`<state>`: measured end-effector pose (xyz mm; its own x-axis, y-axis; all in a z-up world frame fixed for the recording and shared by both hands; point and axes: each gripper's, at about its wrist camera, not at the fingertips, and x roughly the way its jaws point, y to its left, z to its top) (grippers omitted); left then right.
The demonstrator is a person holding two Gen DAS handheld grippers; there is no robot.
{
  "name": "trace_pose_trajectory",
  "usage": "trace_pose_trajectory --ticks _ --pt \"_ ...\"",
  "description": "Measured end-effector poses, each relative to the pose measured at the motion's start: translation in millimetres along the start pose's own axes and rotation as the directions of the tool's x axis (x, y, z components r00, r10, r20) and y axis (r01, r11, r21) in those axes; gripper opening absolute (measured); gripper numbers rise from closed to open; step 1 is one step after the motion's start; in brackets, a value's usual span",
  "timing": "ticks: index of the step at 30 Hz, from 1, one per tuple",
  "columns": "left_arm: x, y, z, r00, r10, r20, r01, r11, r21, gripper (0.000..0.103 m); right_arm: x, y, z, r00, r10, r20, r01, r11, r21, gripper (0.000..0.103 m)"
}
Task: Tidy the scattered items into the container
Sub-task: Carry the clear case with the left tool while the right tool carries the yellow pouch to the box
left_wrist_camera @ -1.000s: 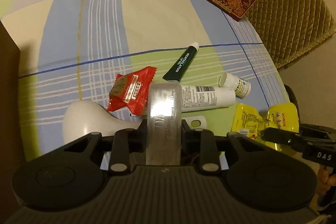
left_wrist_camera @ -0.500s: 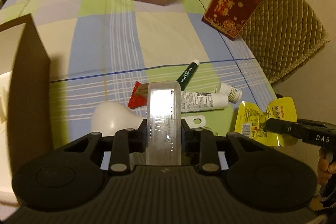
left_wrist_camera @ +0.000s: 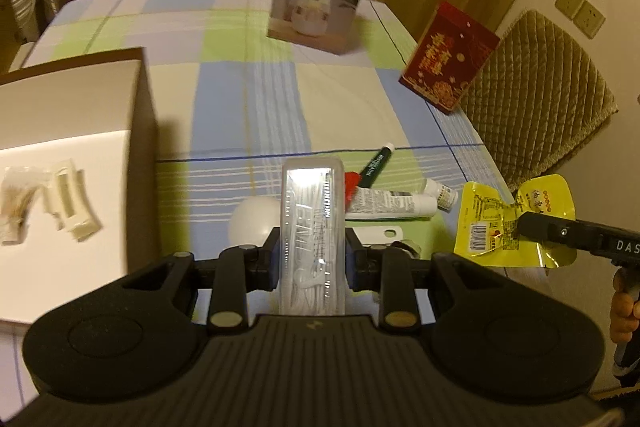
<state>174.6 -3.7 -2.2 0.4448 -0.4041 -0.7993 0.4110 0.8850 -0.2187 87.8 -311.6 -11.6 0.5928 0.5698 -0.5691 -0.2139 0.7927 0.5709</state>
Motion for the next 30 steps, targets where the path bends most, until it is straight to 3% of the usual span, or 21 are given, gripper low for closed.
trace_pose_trajectory --ticks 15,22,30 --pt "-82.5 79.3 -25.4 0.992 0.083 0.092 -0.077 0.995 -0.069 0.025 41.0 91.0 -7.2 0.99 0.136 -0.032 -0.138 0.987 -0.087 0.023" --pt "-121.7 133.3 -36.8 0.979 0.159 0.127 -0.143 0.982 -0.123 0.025 81.2 142.3 -5.8 0.974 0.218 -0.059 -0.224 0.964 -0.144 0.023" --pt "-147.2 187.9 -41.8 0.965 0.223 0.138 -0.204 0.969 -0.14 0.025 128.1 189.0 -5.3 0.966 0.243 -0.094 -0.258 0.942 -0.214 0.023"
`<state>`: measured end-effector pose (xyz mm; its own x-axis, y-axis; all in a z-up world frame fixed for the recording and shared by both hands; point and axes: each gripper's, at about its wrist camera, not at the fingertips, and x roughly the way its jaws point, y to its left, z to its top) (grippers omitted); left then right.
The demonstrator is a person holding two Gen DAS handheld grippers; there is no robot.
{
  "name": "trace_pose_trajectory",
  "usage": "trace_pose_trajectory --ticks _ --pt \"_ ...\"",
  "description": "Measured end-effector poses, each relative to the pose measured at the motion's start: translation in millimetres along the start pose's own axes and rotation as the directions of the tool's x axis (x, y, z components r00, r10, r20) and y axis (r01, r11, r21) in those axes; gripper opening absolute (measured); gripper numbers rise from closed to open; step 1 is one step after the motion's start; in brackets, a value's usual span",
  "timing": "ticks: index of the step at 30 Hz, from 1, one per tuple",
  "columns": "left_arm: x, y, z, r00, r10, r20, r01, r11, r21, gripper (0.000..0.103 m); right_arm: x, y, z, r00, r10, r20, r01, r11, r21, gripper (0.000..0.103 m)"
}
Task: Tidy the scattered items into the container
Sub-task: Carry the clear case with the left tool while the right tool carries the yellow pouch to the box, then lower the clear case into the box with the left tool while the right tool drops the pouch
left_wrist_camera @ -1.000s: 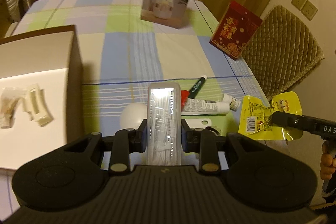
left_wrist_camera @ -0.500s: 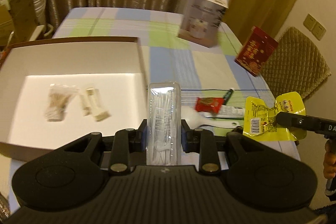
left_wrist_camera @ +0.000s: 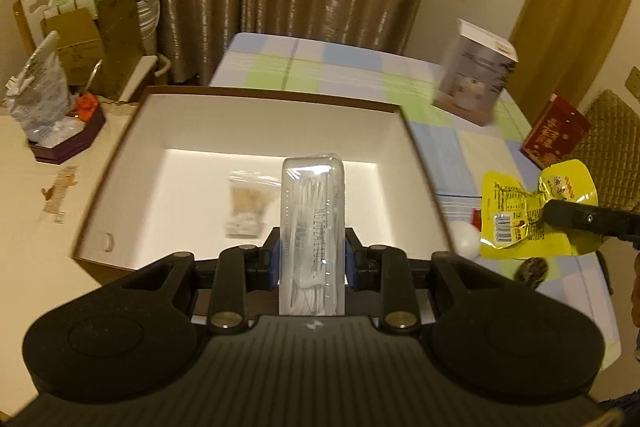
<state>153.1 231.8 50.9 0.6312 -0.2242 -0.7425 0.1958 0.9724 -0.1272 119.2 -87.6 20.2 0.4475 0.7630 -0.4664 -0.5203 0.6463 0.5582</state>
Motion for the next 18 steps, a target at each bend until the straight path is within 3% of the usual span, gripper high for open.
trace_pose_trajectory --ticks 9,18 --pt "18.0 43.1 21.4 1.0 0.024 -0.009 -0.023 0.999 0.039 0.025 64.8 27.4 16.4 0.999 0.006 -0.034 -0.008 0.997 -0.07 0.023" --pt "56.9 71.3 34.2 0.997 0.02 -0.075 -0.016 0.998 0.064 0.025 131.7 25.2 16.5 0.988 -0.048 -0.15 0.037 0.996 -0.077 0.023"
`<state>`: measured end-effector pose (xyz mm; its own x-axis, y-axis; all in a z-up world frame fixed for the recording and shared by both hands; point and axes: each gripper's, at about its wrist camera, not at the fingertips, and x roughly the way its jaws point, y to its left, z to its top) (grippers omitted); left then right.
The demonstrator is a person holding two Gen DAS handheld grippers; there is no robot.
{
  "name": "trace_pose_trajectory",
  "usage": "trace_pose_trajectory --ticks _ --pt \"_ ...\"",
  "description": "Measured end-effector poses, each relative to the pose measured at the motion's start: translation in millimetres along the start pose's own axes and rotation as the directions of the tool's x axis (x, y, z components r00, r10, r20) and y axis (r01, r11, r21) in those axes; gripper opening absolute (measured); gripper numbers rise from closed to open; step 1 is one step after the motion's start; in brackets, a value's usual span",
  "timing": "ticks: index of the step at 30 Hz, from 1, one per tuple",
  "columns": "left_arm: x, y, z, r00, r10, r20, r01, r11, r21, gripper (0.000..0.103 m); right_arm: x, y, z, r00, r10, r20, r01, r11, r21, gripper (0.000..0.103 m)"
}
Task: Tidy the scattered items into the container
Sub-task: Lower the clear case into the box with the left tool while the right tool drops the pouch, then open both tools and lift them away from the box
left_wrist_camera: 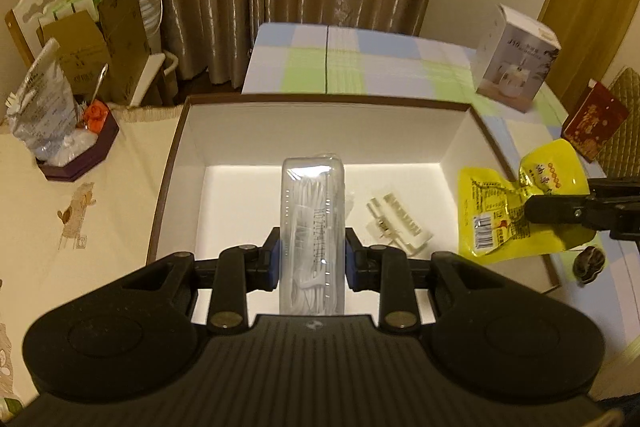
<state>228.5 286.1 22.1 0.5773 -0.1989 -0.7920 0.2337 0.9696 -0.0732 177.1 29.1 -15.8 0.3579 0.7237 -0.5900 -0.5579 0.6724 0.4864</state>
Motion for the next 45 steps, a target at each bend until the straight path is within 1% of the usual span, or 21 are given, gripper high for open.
trace_pose_trajectory --ticks 6,10,18,20,21,22,25,29,33,35,36,37,38,39,40,45 --pt "32.5 18.6 -2.4 0.996 0.001 -0.092 -0.002 1.0 -0.014 0.025 41.2 -2.2 1.4 0.995 -0.031 -0.099 0.032 0.999 0.016 0.023" --pt "55.2 27.4 -4.3 0.987 0.013 -0.158 -0.014 1.0 -0.009 0.025 64.9 -4.1 2.2 0.988 -0.035 -0.152 0.04 0.999 0.03 0.023" --pt "85.7 36.4 -11.2 0.966 -0.007 -0.26 0.004 1.0 -0.012 0.025 88.9 -5.7 -0.5 0.975 -0.037 -0.219 0.052 0.997 0.063 0.023" --pt "86.9 36.9 -10.8 0.965 -0.005 -0.262 0.003 1.0 -0.008 0.028 91.1 -6.1 -2.0 0.973 -0.037 -0.229 0.053 0.996 0.067 0.023" --pt "85.9 36.7 -10.1 0.966 -0.004 -0.258 0.002 1.0 -0.007 0.034 92.1 -6.9 -2.4 0.972 -0.037 -0.233 0.054 0.996 0.07 0.023" --pt "83.9 36.2 -9.3 0.968 0.002 -0.25 -0.003 1.0 -0.001 0.037 93.3 -7.4 -2.7 0.971 -0.037 -0.235 0.055 0.996 0.072 0.023" --pt "78.4 35.1 -6.7 0.972 0.015 -0.233 -0.011 1.0 0.018 0.038 91.1 -5.6 -5.1 0.97 -0.035 -0.241 0.055 0.996 0.075 0.023" --pt "75.8 35.6 -6.0 0.972 0.021 -0.232 -0.016 1.0 0.021 0.038 91.4 -5.4 -7.0 0.968 -0.03 -0.247 0.051 0.996 0.077 0.024" --pt "72.8 34.5 -7.4 0.973 0.016 -0.232 -0.013 1.0 0.015 0.038 91.8 -0.6 -4.8 0.976 -0.014 -0.217 0.032 0.996 0.078 0.024" --pt "70.1 33.9 -8.0 0.973 0.016 -0.23 -0.014 1.0 0.011 0.038 92.2 0.5 -3.8 0.979 0.018 -0.203 -0.001 0.996 0.084 0.025" --pt "68.7 33.4 -8.3 0.974 0.017 -0.228 -0.015 1.0 0.009 0.04 94.4 1.7 -3.1 0.977 0.025 -0.211 -0.007 0.996 0.085 0.055" --pt "67.4 33.4 -8.5 0.974 0.019 -0.226 -0.018 1.0 0.006 0.043 94.9 3.5 -3.0 0.976 0.006 -0.217 0.011 0.997 0.078 0.082" --pt "66.2 33.3 -8.8 0.974 0.021 -0.224 -0.02 1.0 0.004 0.044 92.4 5.5 -3.2 0.98 -0.023 -0.198 0.037 0.997 0.067 0.101" --pt "64.7 32.9 -9.2 0.975 0.023 -0.223 -0.023 1.0 0.003 0.046 87.9 9.1 -3.2 0.985 -0.029 -0.172 0.036 0.999 0.038 0.101" --pt "63.0 32.4 -9.5 0.975 0.025 -0.22 -0.025 1.0 0.002 0.049 85.6 12.2 -2.5 0.985 -0.03 -0.171 0.033 0.999 0.01 0.101" --pt "56.5 30.8 -11.4 0.976 0.029 -0.214 -0.03 1.0 -0.005 0.056 80.3 24.7 0.2 0.975 -0.114 -0.193 0.098 0.991 -0.092 0.101"
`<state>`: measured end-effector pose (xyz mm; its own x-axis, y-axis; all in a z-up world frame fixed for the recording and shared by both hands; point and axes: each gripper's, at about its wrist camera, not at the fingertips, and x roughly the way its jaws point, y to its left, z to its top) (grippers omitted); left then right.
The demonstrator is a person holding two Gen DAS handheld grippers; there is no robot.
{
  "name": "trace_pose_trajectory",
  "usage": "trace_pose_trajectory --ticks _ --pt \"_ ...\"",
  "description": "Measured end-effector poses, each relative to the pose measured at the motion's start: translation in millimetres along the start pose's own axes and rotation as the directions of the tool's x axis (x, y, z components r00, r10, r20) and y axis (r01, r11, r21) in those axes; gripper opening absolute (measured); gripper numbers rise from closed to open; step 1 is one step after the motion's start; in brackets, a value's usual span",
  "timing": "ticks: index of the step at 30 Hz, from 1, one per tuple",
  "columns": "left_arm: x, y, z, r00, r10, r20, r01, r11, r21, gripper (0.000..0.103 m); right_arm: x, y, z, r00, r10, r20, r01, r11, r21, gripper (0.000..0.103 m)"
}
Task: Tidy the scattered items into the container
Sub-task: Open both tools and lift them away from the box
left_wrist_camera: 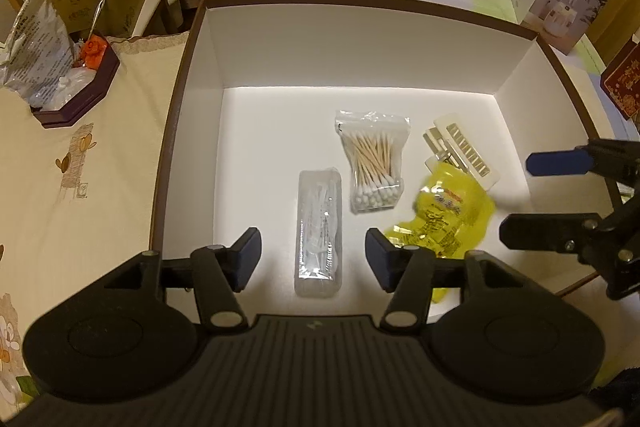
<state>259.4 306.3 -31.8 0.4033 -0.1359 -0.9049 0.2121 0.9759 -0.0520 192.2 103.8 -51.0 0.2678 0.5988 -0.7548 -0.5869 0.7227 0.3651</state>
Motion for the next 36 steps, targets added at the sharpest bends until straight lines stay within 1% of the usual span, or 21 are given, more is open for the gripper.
trace_pose_trajectory --ticks 1,4,5,7,9,11,13,15,20,24,31,36 --pt "-1.1 -0.7 -0.7 1.0 0.0 0.0 0.0 1.0 -0.001 0.06 -2.4 1.9 -0.6 1.0 -0.018 -0.006 0.018 1.0 -0.018 0.101" --pt "-4.9 -3.3 -3.2 1.0 0.004 0.005 -0.004 1.0 0.001 0.064 -7.9 6.6 -4.2 0.997 -0.067 -0.03 0.065 0.996 -0.054 0.101" --pt "-6.1 -4.0 -3.7 1.0 0.004 0.006 -0.004 1.0 0.002 0.065 -6.7 7.2 -3.7 0.997 -0.076 -0.034 0.074 0.995 -0.06 0.101" --pt "-8.4 -5.3 -4.8 1.0 0.006 0.006 -0.006 1.0 0.004 0.073 -8.2 8.5 -5.7 0.995 -0.096 -0.041 0.093 0.993 -0.067 0.101" --pt "-10.4 -7.3 -5.4 1.0 0.014 0.009 -0.014 1.0 0.007 0.075 -9.6 10.3 -8.0 0.992 -0.115 -0.044 0.112 0.991 -0.067 0.101" --pt "-12.8 -10.4 -5.7 1.0 0.02 0.01 -0.02 1.0 0.013 0.076 -13.3 12.2 -9.3 0.991 -0.126 -0.04 0.123 0.99 -0.069 0.101" --pt "-15.8 -14.1 -6.1 1.0 0.023 0.016 -0.024 1.0 0.021 0.083 -18.4 16.0 -10.9 0.989 -0.142 -0.034 0.139 0.987 -0.079 0.101" --pt "-19.3 -17.9 -5.9 0.999 0.028 0.025 -0.029 0.999 0.028 0.087 -24.1 20.4 -12.8 0.987 -0.16 -0.022 0.157 0.983 -0.093 0.101" --pt "-29.1 -26.5 -8.4 0.998 0.034 0.048 -0.036 0.999 0.04 0.094 -38.1 28.5 -20.4 0.977 -0.211 -0.008 0.209 0.972 -0.106 0.101" --pt "-34.0 -32.7 -13.3 0.998 0.033 0.053 -0.036 0.998 0.046 0.095 -47.2 31.7 -27.2 0.971 -0.237 -0.004 0.235 0.965 -0.112 0.101" --pt "-42.6 -42.6 -26.4 0.998 0.035 0.057 -0.038 0.997 0.06 0.099 -57.9 34.3 -39.8 0.967 -0.255 -0.008 0.252 0.961 -0.111 0.101" --pt "-48.8 -47.2 -35.8 0.998 0.037 0.059 -0.04 0.998 0.054 0.099 -64.2 37.4 -49.4 0.965 -0.262 -0.008 0.259 0.959 -0.117 0.101"
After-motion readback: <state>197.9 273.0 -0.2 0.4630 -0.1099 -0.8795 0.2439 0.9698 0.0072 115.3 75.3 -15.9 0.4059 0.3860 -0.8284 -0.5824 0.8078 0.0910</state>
